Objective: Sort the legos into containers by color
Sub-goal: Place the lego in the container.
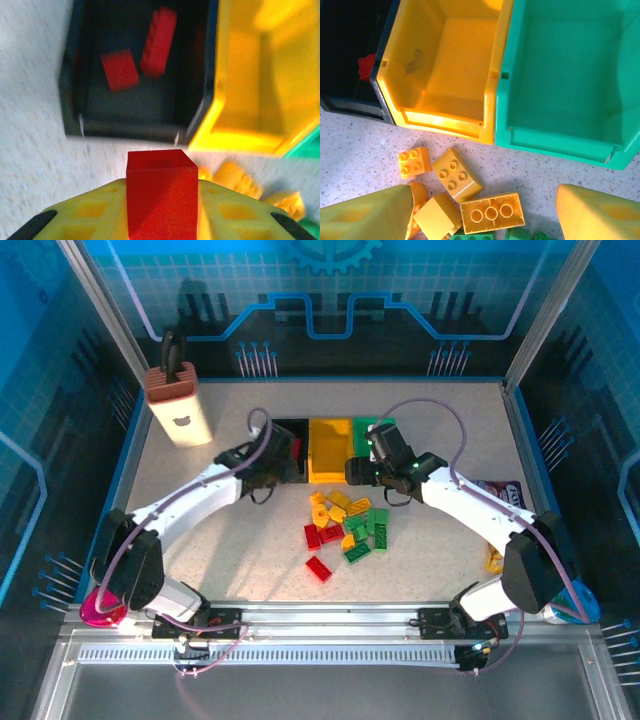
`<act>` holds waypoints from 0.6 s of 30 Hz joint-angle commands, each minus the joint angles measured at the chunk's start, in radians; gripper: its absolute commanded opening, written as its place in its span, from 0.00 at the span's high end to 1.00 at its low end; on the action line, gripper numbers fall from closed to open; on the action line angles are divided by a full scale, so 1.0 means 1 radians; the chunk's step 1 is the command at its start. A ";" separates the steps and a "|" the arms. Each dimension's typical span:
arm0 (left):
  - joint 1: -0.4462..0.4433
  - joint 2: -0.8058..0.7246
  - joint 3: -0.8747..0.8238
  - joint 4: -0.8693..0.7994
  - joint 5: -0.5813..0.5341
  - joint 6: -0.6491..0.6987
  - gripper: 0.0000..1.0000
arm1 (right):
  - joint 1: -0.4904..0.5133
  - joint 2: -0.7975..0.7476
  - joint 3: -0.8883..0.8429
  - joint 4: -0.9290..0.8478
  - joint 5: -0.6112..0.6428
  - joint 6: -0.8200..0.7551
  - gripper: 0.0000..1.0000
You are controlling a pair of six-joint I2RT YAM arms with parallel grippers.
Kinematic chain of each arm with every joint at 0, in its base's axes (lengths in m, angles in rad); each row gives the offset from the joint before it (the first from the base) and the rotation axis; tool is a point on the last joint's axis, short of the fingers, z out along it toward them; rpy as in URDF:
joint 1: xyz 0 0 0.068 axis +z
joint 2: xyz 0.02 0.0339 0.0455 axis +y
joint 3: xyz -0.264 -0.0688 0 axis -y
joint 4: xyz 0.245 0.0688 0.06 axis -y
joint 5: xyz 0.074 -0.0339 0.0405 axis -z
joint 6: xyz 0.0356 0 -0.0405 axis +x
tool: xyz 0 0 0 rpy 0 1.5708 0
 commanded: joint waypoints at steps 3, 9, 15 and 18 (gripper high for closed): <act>0.098 0.083 0.148 -0.015 0.001 0.103 0.66 | 0.058 -0.003 -0.006 0.022 -0.021 -0.003 0.24; 0.143 0.223 0.277 0.001 0.032 0.142 0.65 | 0.120 0.000 -0.009 0.005 -0.004 -0.017 0.25; 0.165 0.309 0.341 0.016 0.067 0.160 0.50 | 0.179 0.011 -0.013 -0.004 -0.005 -0.048 0.25; 0.165 0.312 0.383 -0.006 0.077 0.171 0.36 | 0.207 0.025 -0.007 -0.020 0.004 -0.059 0.25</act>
